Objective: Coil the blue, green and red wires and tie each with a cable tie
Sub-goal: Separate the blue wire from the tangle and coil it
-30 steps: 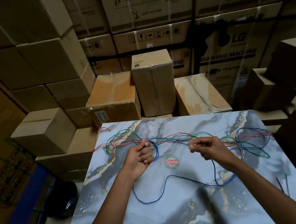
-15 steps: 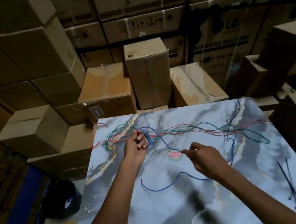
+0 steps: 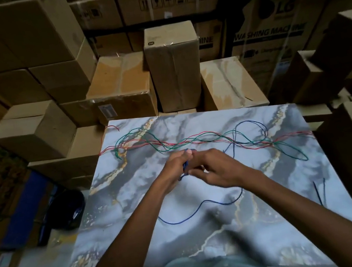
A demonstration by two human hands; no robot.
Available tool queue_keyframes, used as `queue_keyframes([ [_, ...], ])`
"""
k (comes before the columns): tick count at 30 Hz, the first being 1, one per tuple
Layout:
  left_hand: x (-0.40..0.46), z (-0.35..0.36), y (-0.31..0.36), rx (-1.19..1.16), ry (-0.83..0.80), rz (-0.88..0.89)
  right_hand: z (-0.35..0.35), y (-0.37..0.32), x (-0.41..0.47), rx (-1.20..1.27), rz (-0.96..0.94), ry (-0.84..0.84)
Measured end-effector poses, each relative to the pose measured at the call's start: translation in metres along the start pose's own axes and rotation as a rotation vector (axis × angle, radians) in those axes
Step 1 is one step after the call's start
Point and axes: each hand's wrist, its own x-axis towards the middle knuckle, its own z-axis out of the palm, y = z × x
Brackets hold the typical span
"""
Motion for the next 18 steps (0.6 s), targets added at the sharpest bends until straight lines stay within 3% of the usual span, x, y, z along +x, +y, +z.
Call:
queue_keyframes([
  [4, -0.009, 0.008, 0.002, 0.015, -0.120, -0.005, -0.016, 0.017, 0.000, 0.120, 0.142, 0.216],
  [9, -0.007, -0.001, 0.000, -0.331, -0.176, -0.111, -0.022, 0.050, 0.001, 0.289, 0.409, 0.405],
  [12, -0.008, -0.005, 0.001, -0.526, -0.215, -0.146, -0.016, 0.057, -0.002, 0.405, 0.423, 0.379],
  [18, -0.010, -0.001, 0.004, -0.659, -0.197, -0.128, -0.002, 0.057, -0.005, 0.740, 0.472, 0.115],
])
